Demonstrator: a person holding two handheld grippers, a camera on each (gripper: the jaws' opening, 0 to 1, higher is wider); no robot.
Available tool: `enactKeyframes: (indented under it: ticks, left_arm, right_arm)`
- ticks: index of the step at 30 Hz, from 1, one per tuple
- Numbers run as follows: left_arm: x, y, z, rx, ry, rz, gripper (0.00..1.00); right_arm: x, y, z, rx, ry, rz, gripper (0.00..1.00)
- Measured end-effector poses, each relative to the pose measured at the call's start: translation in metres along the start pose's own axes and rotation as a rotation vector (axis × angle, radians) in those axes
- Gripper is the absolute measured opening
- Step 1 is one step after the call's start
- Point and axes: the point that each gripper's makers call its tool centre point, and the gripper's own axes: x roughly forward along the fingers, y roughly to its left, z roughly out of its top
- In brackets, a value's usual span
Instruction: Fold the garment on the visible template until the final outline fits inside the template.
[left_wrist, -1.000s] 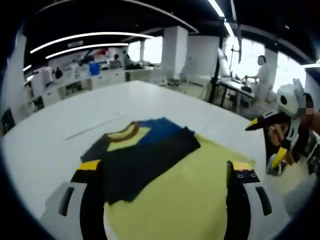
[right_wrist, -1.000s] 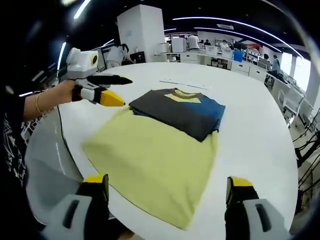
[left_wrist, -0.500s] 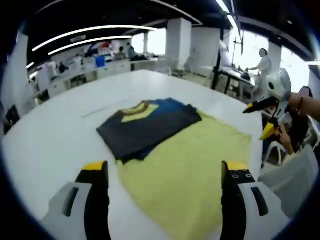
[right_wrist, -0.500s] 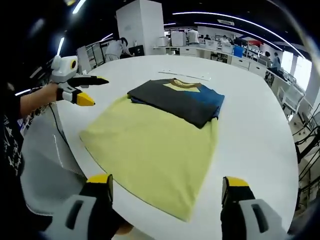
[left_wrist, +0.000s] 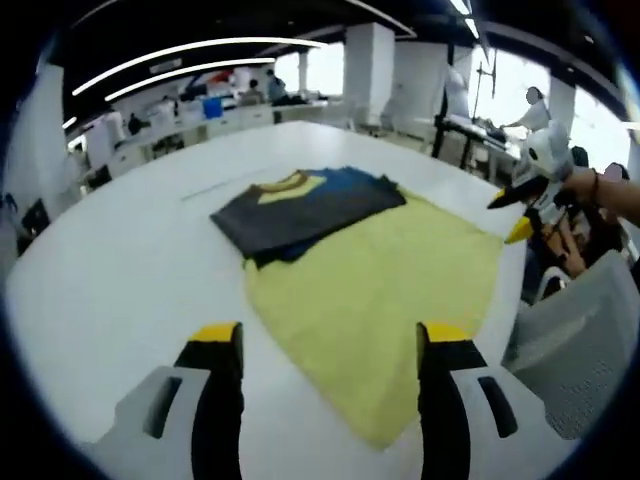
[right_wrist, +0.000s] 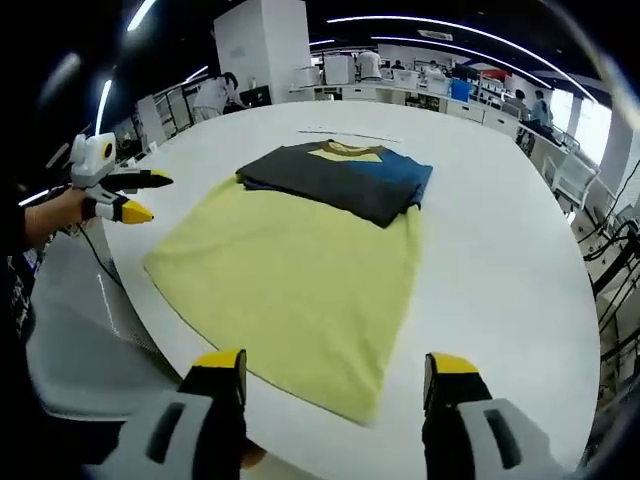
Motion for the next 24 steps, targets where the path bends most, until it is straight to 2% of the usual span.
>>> enactKeyframes:
  ticks: [5,8,11,14,17,24]
  left_arm:
    - [-0.005,-0.004,-0.027,-0.072,0.076,0.008,0.60]
    - [-0.008,-0.004,-0.041,-0.103,0.116,0.016,0.56]
    - [-0.011,-0.006,-0.047,-0.105,0.129,0.027,0.53]
    - [-0.013,-0.007,-0.052,-0.132,0.134,0.045,0.48]
    - [-0.013,-0.013,-0.057,-0.149,0.142,0.037,0.44]
    - [-0.013,-0.010,-0.076,-0.218,0.196,0.078,0.32]
  right_arm:
    - [0.001,-0.005,-0.010,0.008,0.022,-0.021,0.64]
    - [0.002,-0.008,-0.018,0.033,0.036,-0.031,0.55]
    - [0.002,-0.011,-0.022,0.054,0.040,-0.040,0.43]
    - [0.003,-0.011,-0.024,0.074,0.039,-0.046,0.41]
    - [0.004,-0.012,-0.027,0.083,0.049,-0.058,0.37]
    - [0.005,-0.017,-0.030,0.103,0.054,-0.089,0.28]
